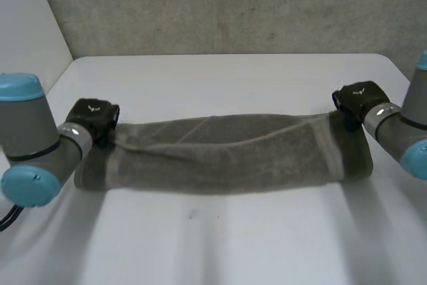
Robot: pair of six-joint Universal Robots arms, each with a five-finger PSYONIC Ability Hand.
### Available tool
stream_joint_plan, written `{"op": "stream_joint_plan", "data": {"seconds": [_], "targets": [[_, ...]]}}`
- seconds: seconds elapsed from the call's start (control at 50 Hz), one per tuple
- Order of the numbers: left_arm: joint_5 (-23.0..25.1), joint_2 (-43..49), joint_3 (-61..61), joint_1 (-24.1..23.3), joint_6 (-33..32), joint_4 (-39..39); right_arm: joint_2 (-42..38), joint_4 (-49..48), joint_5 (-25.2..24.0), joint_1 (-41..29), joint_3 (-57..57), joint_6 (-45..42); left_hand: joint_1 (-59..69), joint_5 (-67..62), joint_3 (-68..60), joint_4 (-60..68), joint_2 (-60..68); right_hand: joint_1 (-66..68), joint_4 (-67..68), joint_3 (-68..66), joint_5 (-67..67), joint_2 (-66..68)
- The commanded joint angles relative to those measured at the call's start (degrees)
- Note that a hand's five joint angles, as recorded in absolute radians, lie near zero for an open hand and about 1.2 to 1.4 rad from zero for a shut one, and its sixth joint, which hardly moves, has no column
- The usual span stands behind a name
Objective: Fold the towel.
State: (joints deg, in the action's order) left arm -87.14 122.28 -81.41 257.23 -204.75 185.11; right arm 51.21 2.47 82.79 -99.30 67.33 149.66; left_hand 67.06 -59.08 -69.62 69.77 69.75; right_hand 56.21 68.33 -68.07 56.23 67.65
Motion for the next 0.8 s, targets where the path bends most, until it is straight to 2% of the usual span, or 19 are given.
{"op": "stream_joint_plan", "data": {"seconds": [0.02,0.26,0.52,0.56,0.58,0.6,0.62,0.64,0.66,0.68,0.8], "targets": [[-0.05,7.88,8.19,-0.15,1.11,1.39,-4.63,-6.86,4.22,-0.63,-4.49,0.54,12.94,-10.92,-10.38,10.23,10.25,23.79,11.67,-11.93,13.77,12.35],[-0.23,15.44,17.59,-0.76,1.11,1.66,-10.60,-11.25,6.94,-1.86,-10.46,-0.25,12.94,-10.92,-10.38,10.23,10.25,23.79,11.67,-11.93,13.77,12.35],[-0.05,19.22,22.00,-1.20,0.93,4.11,-14.99,-11.79,6.94,-2.21,-15.47,-0.60,12.94,-10.92,-10.38,10.23,10.25,23.79,11.67,-11.93,13.77,12.35],[-0.14,19.23,21.91,-1.20,0.93,4.56,-15.53,-11.79,7.21,-2.30,-16.36,-0.60,10.78,-8.76,-8.21,8.06,8.09,23.79,11.67,-11.93,13.77,12.35],[-0.14,19.23,21.74,-1.29,0.93,4.64,-15.70,-11.70,7.38,-2.39,-16.53,-0.60,-9.87,11.89,12.44,-12.59,-12.56,23.35,11.23,-11.49,13.33,11.91],[-0.14,19.23,21.73,-1.29,0.93,4.65,-15.62,-11.61,7.56,-2.56,-16.44,-0.60,-10.08,12.10,12.64,-12.79,-12.77,-6.96,-19.08,18.82,-16.98,-18.40],[-0.31,19.05,21.56,-1.38,0.84,4.65,-15.61,-11.61,7.56,-2.56,-16.44,-0.60,-36.56,38.58,39.12,-39.28,-39.25,-7.27,-19.38,19.13,-17.29,-18.71],[-0.40,18.70,21.38,-1.47,0.76,4.65,-15.27,-11.61,7.82,-2.82,-16.36,-0.51,-57.06,59.08,59.62,-59.77,-59.75,-34.58,-46.70,46.44,-44.60,-46.02],[-0.40,18.70,21.38,-1.47,0.75,4.65,-15.26,-11.61,7.82,-2.83,-16.36,-0.51,-57.06,59.08,59.62,-59.77,-59.75,-34.85,-46.97,46.71,-44.87,-46.29],[-0.58,18.53,21.21,-1.73,0.75,4.65,-14.83,-11.70,8.34,-3.09,-16.36,-0.34,-56.68,58.70,59.25,-59.40,-59.37,-46.21,-58.33,58.07,-56.23,-57.65],[-1.11,13.09,19.46,-2.08,1.28,4.73,-8.78,-11.70,9.14,-3.27,-15.22,1.07,-57.01,59.03,59.58,-59.73,-59.70,-46.21,-58.33,58.07,-56.23,-57.65]]}}
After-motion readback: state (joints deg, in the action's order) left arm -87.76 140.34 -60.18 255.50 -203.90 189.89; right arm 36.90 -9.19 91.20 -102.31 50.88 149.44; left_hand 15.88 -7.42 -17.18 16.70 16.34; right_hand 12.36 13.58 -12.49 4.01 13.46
